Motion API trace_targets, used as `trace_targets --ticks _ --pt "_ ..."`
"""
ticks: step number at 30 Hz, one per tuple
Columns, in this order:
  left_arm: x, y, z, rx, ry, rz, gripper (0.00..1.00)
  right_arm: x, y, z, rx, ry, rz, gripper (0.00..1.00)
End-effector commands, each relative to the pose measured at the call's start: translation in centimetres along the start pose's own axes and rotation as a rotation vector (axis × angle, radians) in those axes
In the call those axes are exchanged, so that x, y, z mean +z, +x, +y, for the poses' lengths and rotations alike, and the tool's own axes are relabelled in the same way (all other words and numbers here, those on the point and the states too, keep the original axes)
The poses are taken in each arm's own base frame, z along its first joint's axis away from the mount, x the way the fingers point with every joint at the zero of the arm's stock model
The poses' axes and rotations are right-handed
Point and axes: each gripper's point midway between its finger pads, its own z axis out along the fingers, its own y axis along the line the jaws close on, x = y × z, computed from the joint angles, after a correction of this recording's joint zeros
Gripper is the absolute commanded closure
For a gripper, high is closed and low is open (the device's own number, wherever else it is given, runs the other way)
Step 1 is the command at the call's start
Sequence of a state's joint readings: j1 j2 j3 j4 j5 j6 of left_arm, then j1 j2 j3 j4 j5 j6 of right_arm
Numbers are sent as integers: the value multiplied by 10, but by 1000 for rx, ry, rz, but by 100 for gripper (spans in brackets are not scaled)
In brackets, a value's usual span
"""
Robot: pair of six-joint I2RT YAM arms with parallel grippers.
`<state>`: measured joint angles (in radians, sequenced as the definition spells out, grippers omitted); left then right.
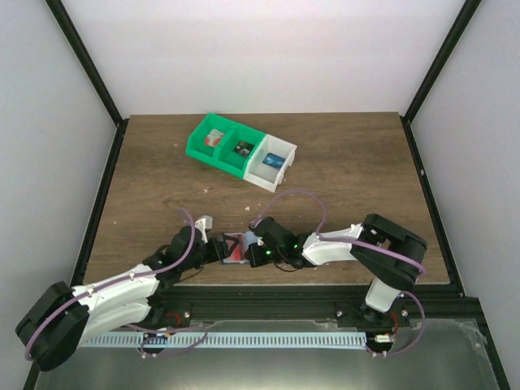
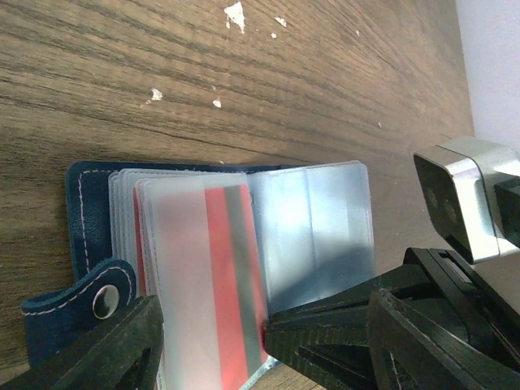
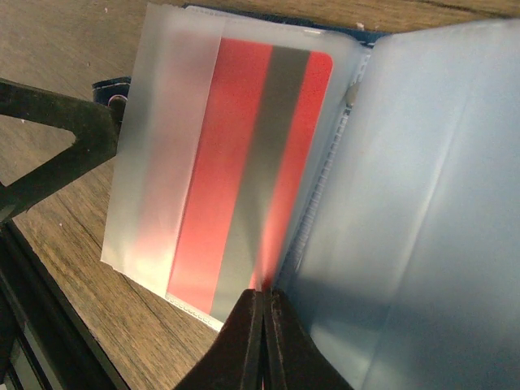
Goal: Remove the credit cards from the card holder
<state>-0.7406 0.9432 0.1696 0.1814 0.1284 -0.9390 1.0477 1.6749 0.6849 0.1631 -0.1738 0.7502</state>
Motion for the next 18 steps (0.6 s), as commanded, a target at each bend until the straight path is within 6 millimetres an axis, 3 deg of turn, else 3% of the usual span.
trace_targets --ticks 1,10,18 --pt "1 1 0 0 4 4 29 5 21 -23 17 82 57 98" --pt "5 4 -5 -8 34 23 29 5 20 -22 17 77 53 98" --pt "-1 0 -27 -16 136 11 29 2 16 -17 11 54 30 94"
